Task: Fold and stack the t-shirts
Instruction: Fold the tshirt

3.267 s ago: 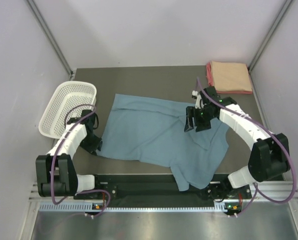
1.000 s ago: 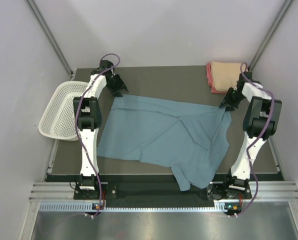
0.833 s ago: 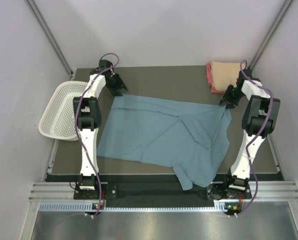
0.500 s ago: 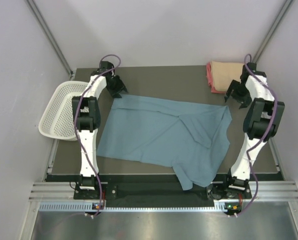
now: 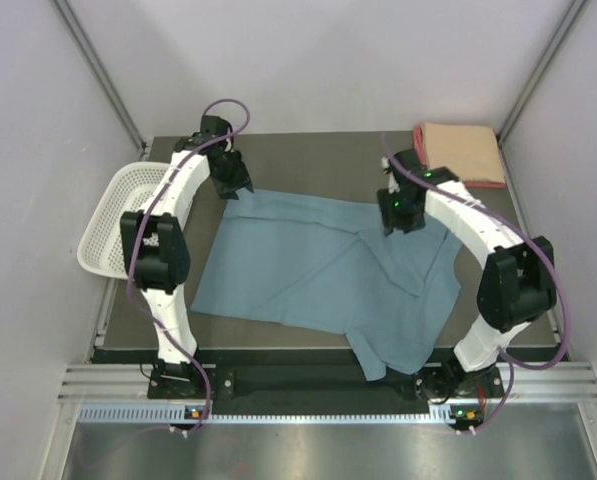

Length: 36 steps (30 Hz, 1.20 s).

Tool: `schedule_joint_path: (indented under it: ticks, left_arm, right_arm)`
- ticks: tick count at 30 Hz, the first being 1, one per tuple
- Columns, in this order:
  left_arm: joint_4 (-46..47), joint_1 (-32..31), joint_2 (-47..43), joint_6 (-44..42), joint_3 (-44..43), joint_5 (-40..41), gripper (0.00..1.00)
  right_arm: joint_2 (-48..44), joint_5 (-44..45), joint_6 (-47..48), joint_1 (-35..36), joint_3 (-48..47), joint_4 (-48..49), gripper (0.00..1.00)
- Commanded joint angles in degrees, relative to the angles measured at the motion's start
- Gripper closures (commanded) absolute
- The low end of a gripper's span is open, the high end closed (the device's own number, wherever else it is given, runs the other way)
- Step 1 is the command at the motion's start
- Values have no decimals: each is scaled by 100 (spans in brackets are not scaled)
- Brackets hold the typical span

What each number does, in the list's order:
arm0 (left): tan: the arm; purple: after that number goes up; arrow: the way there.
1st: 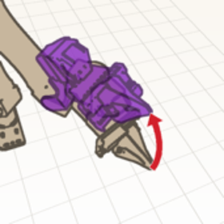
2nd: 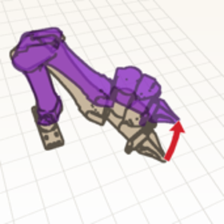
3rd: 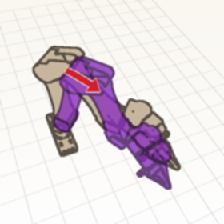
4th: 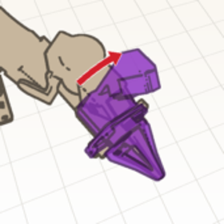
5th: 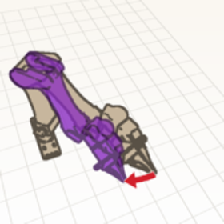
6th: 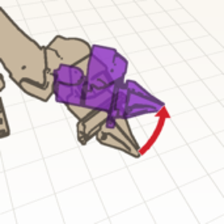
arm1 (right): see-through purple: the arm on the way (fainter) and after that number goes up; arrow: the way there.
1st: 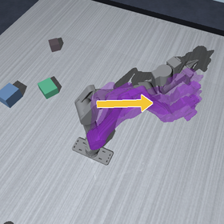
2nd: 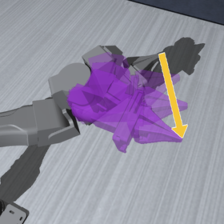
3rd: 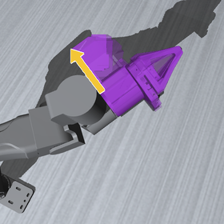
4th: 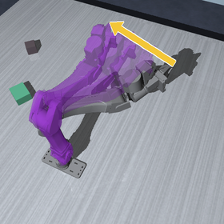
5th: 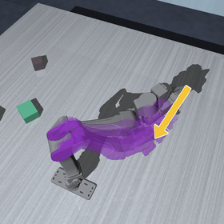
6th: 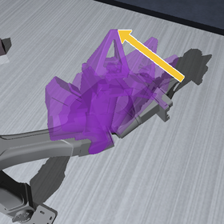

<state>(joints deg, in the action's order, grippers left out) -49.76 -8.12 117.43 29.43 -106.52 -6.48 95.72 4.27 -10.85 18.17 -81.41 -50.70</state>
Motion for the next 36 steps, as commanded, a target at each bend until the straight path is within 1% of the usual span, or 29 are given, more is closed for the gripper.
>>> schedule_joint_path:
  ticks: [1,3,5,10,16,22,25,26,28,32,36]
  left_arm:
    - [-17,-110,-887,-183,743,130,48]
    - [27,-137,-1150,-157,1148,-1,48]
    - [19,-190,-1266,-166,1326,-72,49]
    - [1,-216,-1538,-210,1669,-90,49]
    - [-34,-216,-1547,-253,1573,-108,49]
    - [-78,-216,-1451,-315,1450,-125,49]
    - [-78,-216,-1398,-333,1424,-152,49]
    - [-78,-216,-1381,-333,1415,-152,49]
    - [-87,-216,-1345,-333,1380,-195,49]
    - [-96,-216,-1293,-341,1292,-213,49]
    - [-139,-216,-1275,-341,1195,-178,49]
  right_arm:
    - [-159,-84,294,423,537,332,49]
    - [-37,-41,329,722,783,473,49]
    - [78,116,408,915,924,543,49]
    - [412,206,558,1074,1039,692,49]
    - [746,197,602,1101,1074,842,53]
    - [939,468,611,1101,1039,868,63]
    - [948,557,558,1092,1048,860,76]
    - [931,627,549,1092,1048,868,84]
    - [896,741,532,1092,1022,842,89]
    - [781,759,531,978,872,737,90]
    - [781,715,785,750,688,675,90]
